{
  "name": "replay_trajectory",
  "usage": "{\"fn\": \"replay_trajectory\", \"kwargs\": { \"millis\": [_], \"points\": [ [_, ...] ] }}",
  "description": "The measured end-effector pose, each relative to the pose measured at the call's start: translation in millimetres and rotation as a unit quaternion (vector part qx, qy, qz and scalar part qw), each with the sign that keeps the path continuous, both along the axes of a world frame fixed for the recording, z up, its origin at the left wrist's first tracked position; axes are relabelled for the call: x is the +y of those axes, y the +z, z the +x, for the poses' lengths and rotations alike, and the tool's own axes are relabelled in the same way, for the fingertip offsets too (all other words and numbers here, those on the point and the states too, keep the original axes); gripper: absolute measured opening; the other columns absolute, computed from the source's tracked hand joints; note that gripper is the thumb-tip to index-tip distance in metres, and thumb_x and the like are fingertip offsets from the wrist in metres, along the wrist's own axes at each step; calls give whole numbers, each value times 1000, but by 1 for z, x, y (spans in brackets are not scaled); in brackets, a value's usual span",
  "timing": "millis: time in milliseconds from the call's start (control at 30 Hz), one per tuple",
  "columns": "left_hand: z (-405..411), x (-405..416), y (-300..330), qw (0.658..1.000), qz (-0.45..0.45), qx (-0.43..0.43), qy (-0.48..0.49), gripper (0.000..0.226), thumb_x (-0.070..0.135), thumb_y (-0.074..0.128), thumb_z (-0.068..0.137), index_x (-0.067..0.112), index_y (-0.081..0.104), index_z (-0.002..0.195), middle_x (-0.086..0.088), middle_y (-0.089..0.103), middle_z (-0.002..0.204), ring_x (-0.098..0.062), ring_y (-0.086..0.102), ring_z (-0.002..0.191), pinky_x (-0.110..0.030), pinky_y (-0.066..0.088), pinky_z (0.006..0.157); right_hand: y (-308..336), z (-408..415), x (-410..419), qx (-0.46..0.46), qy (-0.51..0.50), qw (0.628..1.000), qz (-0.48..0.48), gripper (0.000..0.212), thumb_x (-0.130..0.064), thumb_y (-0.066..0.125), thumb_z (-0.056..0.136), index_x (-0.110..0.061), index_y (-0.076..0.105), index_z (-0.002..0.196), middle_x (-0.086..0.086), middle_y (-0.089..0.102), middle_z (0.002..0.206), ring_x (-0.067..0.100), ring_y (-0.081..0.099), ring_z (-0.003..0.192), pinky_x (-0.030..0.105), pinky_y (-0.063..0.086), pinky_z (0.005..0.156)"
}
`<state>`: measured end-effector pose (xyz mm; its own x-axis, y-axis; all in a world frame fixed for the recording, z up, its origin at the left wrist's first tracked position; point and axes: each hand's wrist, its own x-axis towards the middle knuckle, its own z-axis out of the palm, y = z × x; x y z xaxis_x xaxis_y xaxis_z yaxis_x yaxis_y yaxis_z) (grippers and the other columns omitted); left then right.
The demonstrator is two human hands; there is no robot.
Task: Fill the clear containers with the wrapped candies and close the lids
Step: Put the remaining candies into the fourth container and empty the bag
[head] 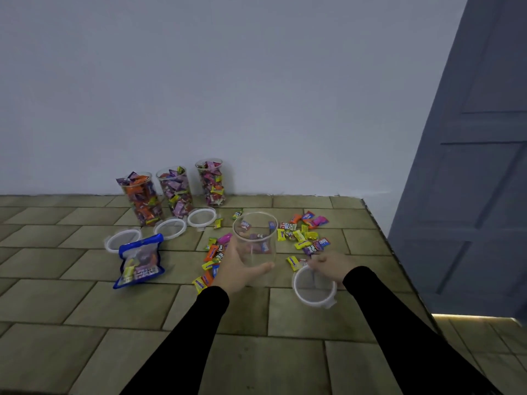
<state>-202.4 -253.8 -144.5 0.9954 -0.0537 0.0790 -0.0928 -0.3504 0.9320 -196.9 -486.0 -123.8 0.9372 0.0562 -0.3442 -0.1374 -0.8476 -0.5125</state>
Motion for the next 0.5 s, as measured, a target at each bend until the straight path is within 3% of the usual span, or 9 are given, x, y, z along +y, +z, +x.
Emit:
{"fn": "replay_trajectory", "kwargs": {
  "millis": [67,200,367,433,500],
  "points": [
    [-2,0,-1,1000,2,12,-15,91,38,92,57,29,38,130,15,54,117,-2,52,111,-28,44,98,-2,-1,0,-34,9,996,-78,35,-31,43,100,-7,66,112,10,62,119,22,57,103,23,39,75],
    [-5,-2,3,997,18,59,-50,95,48,92,45,32,39,122,11,51,122,-13,50,117,-36,45,102,-2,3,-3,-45,23,984,-172,24,-29,55,92,-16,69,105,4,67,108,17,63,98,26,52,84],
    [9,16,20,971,130,115,-166,84,14,88,61,31,34,124,17,44,124,-11,46,121,-23,45,95,2,13,-7,-85,-52,989,-109,25,-29,57,84,-13,71,97,5,70,100,17,64,87,29,52,80],
    [20,28,29,965,169,105,-169,66,8,70,64,38,45,117,9,55,124,-15,52,119,-31,50,95,1,19,-8,-124,-74,985,-99,20,-27,56,85,-15,68,95,5,70,98,17,60,81,28,49,76],
    [31,30,38,968,190,79,-140,53,-1,64,76,40,54,109,2,64,117,-15,60,106,-25,50,88,-2,27,-9,-152,-73,981,-91,19,-30,55,87,-21,66,99,3,69,101,17,59,85,27,47,74]
  ]
}}
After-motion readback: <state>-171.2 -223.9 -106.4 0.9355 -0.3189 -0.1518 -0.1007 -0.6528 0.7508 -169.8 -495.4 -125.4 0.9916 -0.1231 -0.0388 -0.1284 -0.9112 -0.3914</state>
